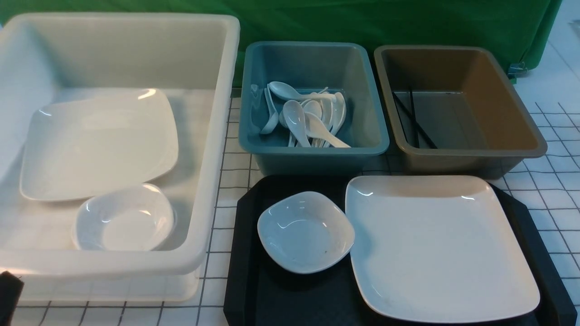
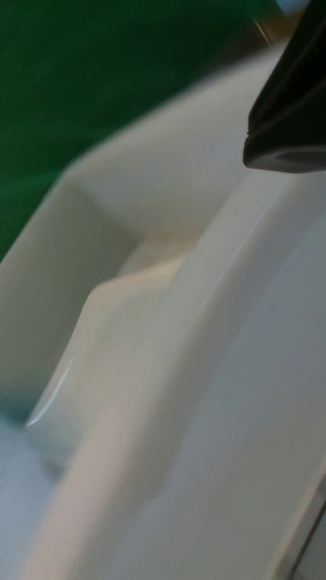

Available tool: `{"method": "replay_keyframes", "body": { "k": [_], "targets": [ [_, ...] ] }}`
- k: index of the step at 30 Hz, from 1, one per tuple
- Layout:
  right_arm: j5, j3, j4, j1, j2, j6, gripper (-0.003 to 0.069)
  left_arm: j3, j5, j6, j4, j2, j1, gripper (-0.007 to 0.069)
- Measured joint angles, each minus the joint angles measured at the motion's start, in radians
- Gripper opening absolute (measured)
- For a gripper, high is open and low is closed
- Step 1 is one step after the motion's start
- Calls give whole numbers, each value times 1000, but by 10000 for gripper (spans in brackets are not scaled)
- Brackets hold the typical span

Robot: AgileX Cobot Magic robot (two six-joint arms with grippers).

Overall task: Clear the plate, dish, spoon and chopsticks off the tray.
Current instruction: Use the left arm to grab a small plate from the dinner plate

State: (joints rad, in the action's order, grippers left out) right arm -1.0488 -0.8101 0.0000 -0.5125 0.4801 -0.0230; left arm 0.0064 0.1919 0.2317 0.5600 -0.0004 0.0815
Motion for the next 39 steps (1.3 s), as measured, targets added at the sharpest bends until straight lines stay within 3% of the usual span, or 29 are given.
{"method": "replay_keyframes", "body": {
  "k": [3,6,14,18,19,23,27,28,29,33,39],
  "targets": [
    [13,0,0,0,0,0,79,0,-13,90,304,0,0,21],
    [23,0,0,0,0,0,83,0,-27,109,413,0,0,21],
    [28,0,0,0,0,0,98,0,-51,157,496,0,0,21],
    [28,0,0,0,0,0,101,-64,34,20,507,0,0,21],
    [33,0,0,0,0,0,103,-150,76,-94,506,-1,0,21],
    [56,0,0,0,0,0,108,-335,182,-223,462,74,0,21],
    [66,0,0,0,0,0,113,-665,570,-304,330,372,0,21],
    [66,0,0,0,0,0,113,-679,589,-304,325,387,0,21],
    [66,0,0,0,0,0,113,-770,711,-373,301,495,0,21],
    [67,0,0,0,0,4,115,-982,952,-552,237,796,0,21],
    [69,0,0,0,0,17,122,-1096,1001,-573,254,1037,-94,21]
  ]
}}
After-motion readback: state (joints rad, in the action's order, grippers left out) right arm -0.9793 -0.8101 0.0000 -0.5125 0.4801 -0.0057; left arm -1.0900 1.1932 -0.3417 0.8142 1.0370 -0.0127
